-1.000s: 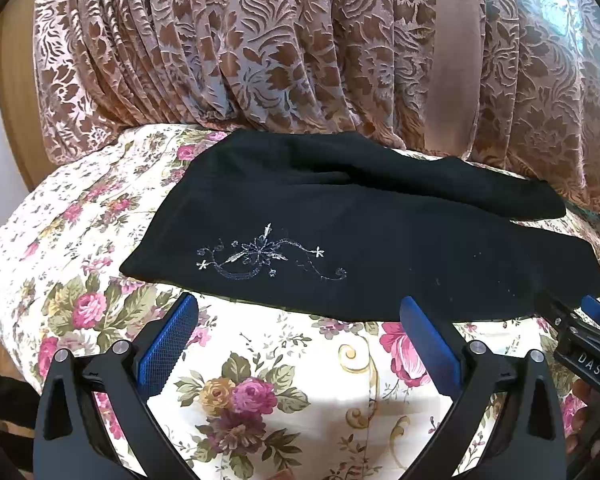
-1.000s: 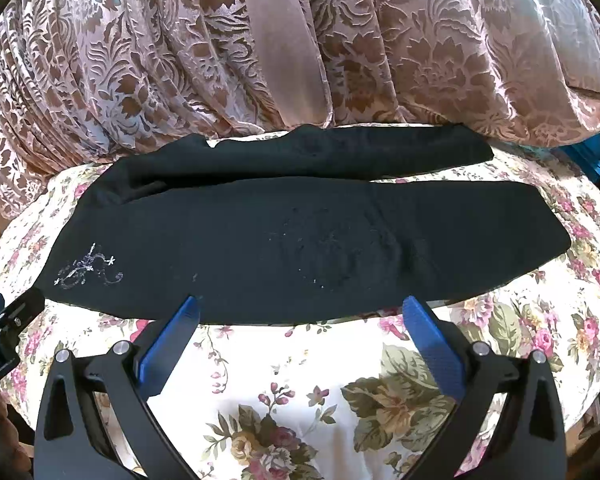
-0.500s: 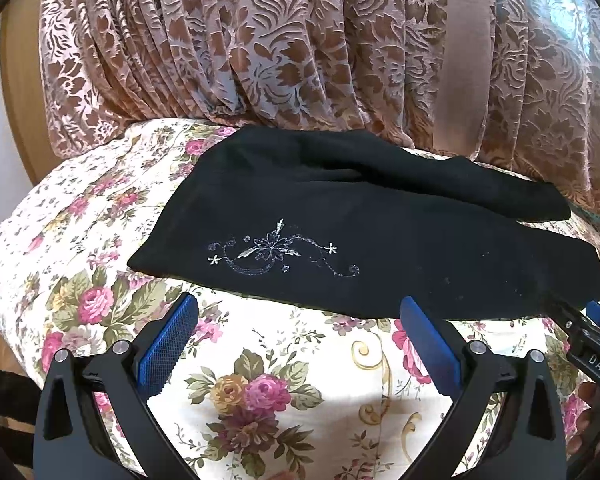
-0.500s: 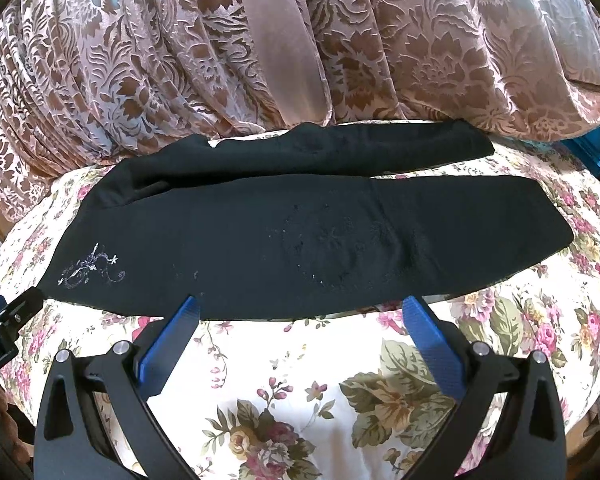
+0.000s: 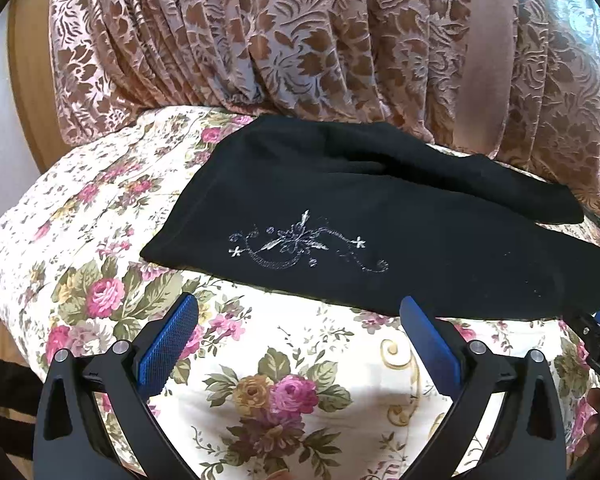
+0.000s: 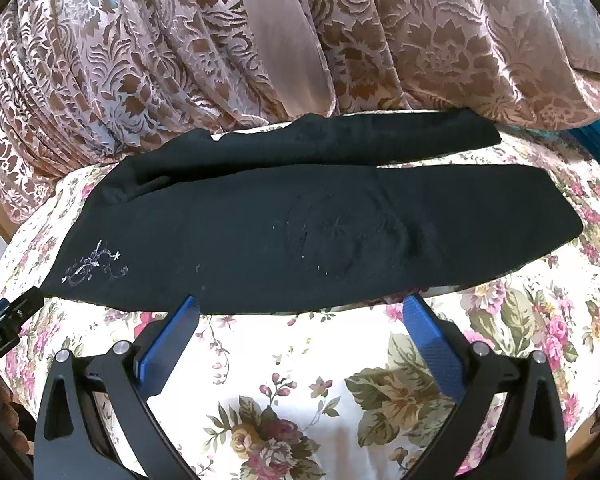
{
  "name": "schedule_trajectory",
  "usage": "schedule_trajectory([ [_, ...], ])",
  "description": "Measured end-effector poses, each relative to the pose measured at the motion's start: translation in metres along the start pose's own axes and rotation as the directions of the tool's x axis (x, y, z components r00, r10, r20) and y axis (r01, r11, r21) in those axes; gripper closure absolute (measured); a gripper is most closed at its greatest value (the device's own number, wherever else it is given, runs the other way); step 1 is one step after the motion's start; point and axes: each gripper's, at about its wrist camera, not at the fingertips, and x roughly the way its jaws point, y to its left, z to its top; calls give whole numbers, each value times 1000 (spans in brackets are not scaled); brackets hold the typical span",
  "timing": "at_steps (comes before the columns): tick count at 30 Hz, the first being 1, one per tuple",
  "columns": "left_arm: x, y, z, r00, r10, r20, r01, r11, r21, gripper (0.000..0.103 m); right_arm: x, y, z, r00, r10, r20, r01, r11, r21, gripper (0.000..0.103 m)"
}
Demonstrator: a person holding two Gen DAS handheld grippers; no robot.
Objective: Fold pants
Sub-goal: 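Position both grippers above the black pants' waistband edge, then grasp the pants' waistband corners with both grippers and lift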
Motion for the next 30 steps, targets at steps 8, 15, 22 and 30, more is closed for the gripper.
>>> schedule_trajectory([
  [8, 8, 4, -2, 999, -7, -38, 7, 1000, -15, 3, 4, -6, -1, 1000, 9, -11, -9, 1000, 14, 2],
  [15, 16, 5, -3, 997, -36, -63, 35, 999, -6, 3, 8, -15, 0, 998, 60, -29, -58, 997, 41, 2],
  [22, 50, 35, -6, 958, -227, -174, 212, 972, -97, 3, 21, -74, -1, 949, 304, -88, -265, 915, 304, 2],
  [30, 96, 108, -7, 922, -322, -214, 245, 915, -319, 3, 33, -152, -15, 878, 476, -52, -366, 738, 567, 2],
])
